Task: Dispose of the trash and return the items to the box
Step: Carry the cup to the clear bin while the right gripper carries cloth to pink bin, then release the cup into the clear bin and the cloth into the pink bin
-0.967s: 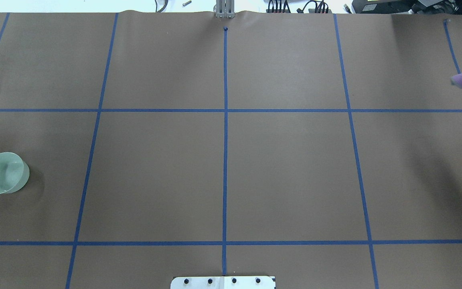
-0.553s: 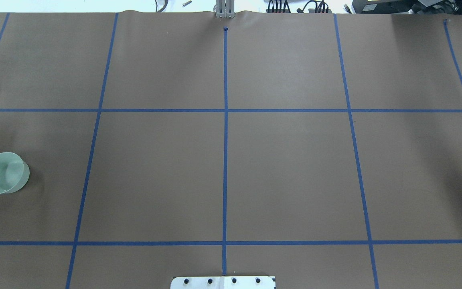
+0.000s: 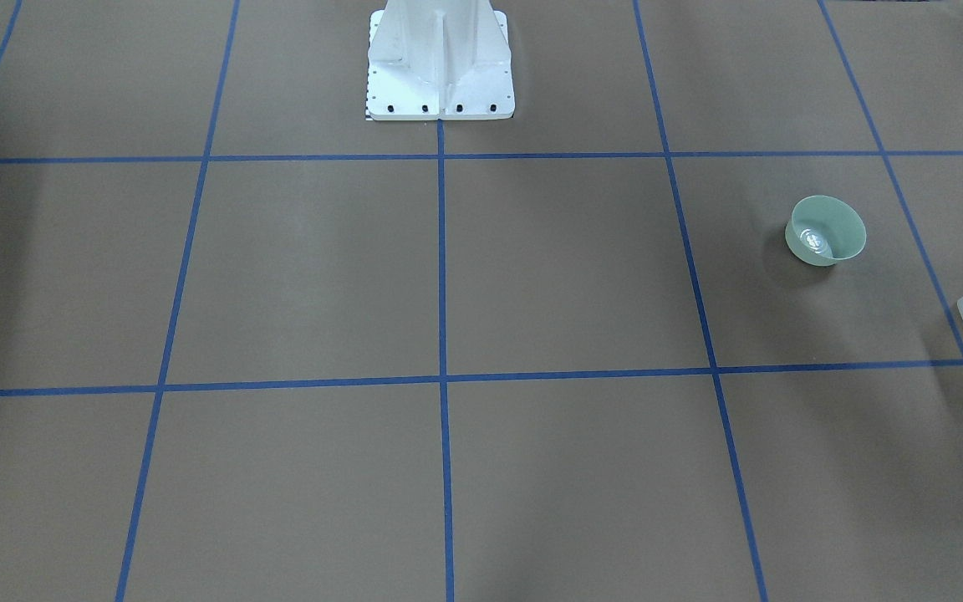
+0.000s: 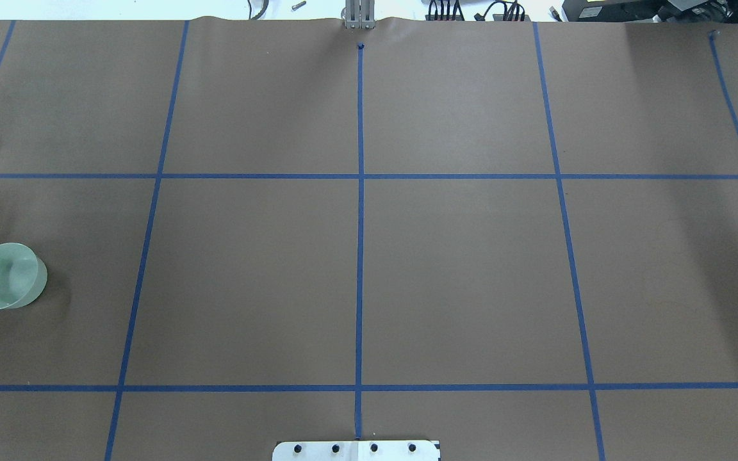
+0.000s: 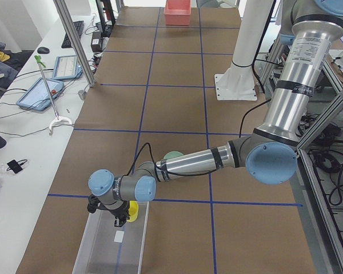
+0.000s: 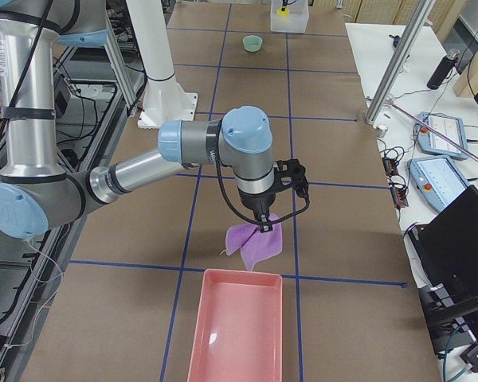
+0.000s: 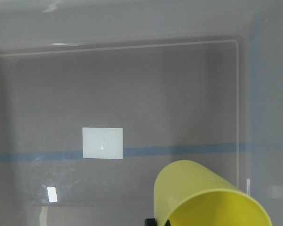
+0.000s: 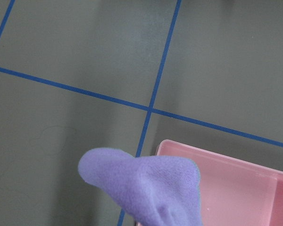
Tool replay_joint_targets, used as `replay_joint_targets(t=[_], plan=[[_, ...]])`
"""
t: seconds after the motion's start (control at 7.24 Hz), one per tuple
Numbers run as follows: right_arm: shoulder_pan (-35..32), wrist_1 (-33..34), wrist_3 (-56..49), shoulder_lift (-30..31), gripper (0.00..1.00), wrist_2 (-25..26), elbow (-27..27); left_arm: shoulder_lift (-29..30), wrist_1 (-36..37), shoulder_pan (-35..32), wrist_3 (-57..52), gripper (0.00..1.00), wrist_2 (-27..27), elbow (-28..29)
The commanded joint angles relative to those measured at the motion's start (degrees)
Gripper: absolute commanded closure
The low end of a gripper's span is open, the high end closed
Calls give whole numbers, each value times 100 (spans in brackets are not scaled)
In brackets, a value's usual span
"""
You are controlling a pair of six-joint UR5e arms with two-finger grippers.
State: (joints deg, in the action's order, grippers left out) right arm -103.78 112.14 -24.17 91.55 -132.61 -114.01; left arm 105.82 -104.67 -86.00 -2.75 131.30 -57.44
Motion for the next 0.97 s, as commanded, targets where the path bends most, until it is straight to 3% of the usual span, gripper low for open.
replay_joint_targets(t=[0.0,0.28,0.55,0.69,0.83], plan=[[-256,1,-263,12,100,95,71,35,34,-66,-24,2,9,-82],[-528,1,-832,39,100,332,368,44,392,-451,20,2,1,-634],[-679,-95,-1432,221,100,333,949,53,1986,-532,99,2,36,-2122],[-670,-401,-1389,615,100,315,942,-112,2342,-515,674,2,514,-2861],[-670,-891,-1354,836,100,306,1177,-436,2189,-314,1689,2,702,-3574]])
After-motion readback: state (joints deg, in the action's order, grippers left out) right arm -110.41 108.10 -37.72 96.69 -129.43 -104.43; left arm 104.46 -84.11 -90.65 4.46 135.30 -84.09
